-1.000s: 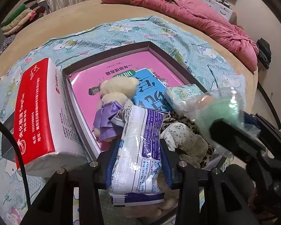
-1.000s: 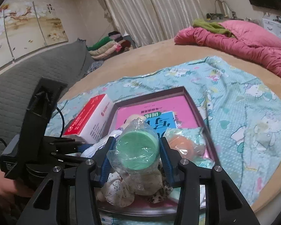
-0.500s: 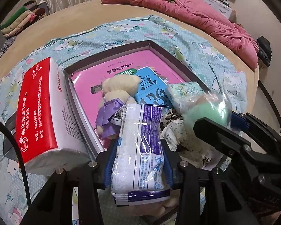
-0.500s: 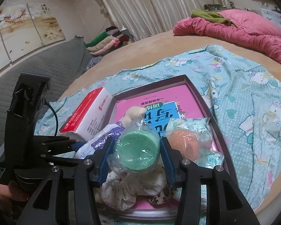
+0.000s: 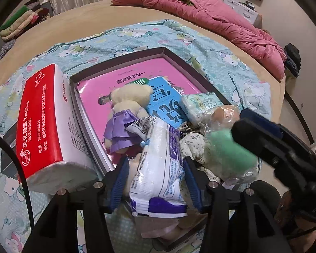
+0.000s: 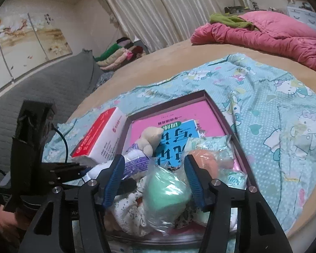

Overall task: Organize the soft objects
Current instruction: 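Lower and release the cotton pad pack with the left tool while the right releases the green item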

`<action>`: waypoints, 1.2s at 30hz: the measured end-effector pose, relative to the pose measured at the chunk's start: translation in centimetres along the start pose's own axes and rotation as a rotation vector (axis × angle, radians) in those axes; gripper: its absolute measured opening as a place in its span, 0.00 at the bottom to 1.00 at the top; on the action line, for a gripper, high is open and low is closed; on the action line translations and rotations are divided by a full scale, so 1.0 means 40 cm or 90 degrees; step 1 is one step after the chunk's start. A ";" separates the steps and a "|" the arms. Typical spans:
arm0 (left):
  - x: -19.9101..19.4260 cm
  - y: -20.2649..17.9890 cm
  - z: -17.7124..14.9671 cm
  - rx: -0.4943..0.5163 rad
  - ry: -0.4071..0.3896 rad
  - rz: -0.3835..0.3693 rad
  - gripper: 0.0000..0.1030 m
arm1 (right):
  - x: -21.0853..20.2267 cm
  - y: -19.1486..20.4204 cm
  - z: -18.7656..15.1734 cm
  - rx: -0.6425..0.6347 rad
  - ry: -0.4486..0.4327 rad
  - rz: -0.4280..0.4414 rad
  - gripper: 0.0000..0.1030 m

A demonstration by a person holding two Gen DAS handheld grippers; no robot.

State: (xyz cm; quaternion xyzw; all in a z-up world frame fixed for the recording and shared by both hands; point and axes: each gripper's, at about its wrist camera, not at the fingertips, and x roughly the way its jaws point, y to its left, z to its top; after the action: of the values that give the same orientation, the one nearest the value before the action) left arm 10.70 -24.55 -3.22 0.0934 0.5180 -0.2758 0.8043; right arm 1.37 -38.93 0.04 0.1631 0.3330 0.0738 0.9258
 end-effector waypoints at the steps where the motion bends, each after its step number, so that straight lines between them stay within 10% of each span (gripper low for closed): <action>1: -0.001 -0.002 0.000 0.002 -0.001 -0.002 0.53 | -0.005 -0.002 0.001 0.003 -0.004 0.001 0.62; 36: -0.173 0.012 -0.030 -0.013 -0.099 -0.002 0.78 | -0.107 0.046 0.024 0.047 -0.052 -0.098 0.77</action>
State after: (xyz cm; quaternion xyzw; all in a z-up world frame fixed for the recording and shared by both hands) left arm 7.86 -21.21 2.31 0.0626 0.4572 -0.2780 0.8425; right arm -1.36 -38.50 3.90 0.1736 0.3093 -0.0166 0.9348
